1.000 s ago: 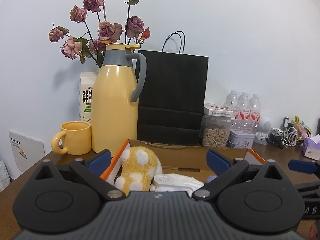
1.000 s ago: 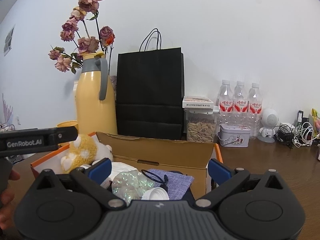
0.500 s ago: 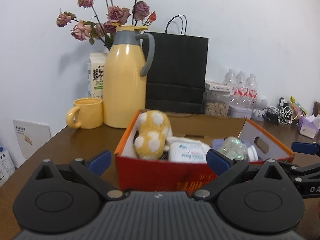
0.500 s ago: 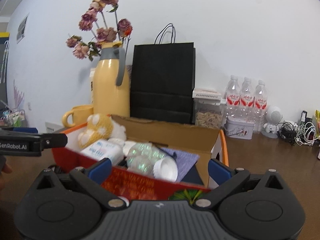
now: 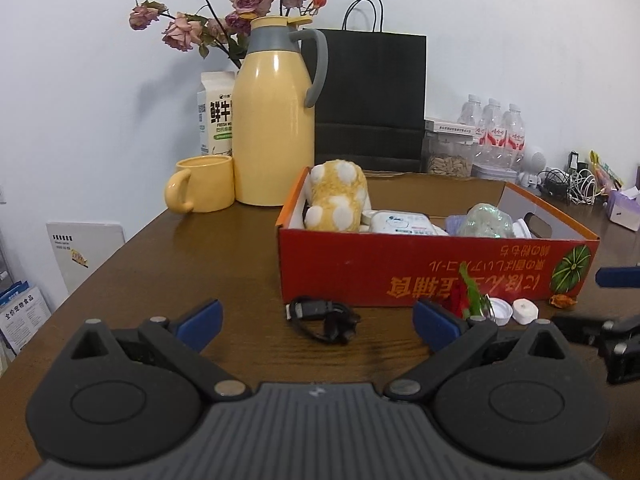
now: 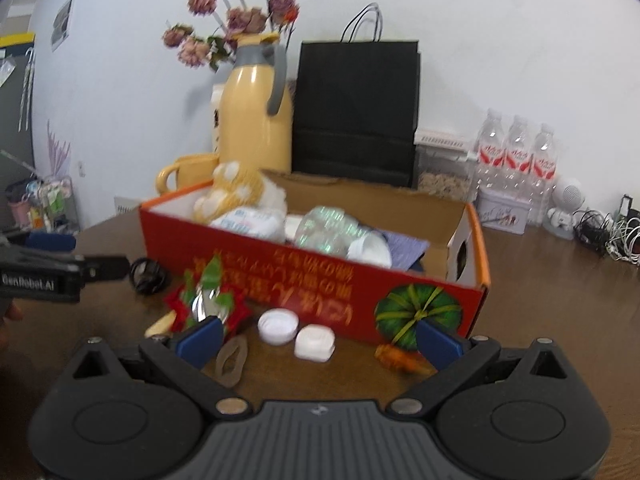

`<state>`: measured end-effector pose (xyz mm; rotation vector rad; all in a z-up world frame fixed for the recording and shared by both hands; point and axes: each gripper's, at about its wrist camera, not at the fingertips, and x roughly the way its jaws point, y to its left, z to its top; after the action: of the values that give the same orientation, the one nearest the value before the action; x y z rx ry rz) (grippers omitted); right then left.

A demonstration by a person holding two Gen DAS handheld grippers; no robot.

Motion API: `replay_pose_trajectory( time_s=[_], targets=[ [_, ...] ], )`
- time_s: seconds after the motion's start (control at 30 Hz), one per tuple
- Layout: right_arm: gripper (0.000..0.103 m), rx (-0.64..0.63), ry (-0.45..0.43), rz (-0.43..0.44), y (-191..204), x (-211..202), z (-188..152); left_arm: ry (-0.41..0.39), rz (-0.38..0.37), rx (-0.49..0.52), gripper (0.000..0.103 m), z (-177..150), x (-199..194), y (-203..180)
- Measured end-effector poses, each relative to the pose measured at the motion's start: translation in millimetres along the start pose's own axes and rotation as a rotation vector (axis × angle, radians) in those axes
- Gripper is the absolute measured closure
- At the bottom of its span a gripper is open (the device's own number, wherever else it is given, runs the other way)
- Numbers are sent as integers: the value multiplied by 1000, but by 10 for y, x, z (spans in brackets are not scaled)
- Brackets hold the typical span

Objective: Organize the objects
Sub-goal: 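Move both grippers back toward the black cable and small white caps, then grasp the black cable with the left gripper while the right gripper grasps a small white cap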

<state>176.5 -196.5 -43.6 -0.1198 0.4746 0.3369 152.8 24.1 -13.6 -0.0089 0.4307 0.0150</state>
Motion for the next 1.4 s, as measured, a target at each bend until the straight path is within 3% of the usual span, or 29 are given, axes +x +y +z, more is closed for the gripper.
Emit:
replay_pose_trajectory(
  time_s=[0.17, 0.4, 0.67, 0.9, 0.97, 1.03, 1.13, 1.4],
  targets=[
    [1, -21, 51, 19, 105, 31, -66, 4, 2, -9, 0, -46, -37, 33],
    [26, -27, 101, 82, 259, 121, -64, 3, -25, -22, 0, -51, -35, 40],
    [50, -25, 154, 84, 398, 301, -23, 1, -37, -38, 0, -55, -35, 59],
    [52, -11, 158, 67, 413, 313, -24, -2, -39, -39, 0, -56, -40, 61],
    [61, -9, 157, 81, 413, 310, -25, -2, -39, -39, 0, -56, -39, 60],
    [80, -11, 153, 90, 424, 302, -23, -1, -39, -40, 0, -56, -38, 62],
    [96, -16, 151, 92, 434, 300, -17, 1, -40, -42, 0, -55, -39, 62],
    [99, -13, 112, 91, 419, 232, -14, 8, -37, -53, 0, -54, -22, 78]
  ],
)
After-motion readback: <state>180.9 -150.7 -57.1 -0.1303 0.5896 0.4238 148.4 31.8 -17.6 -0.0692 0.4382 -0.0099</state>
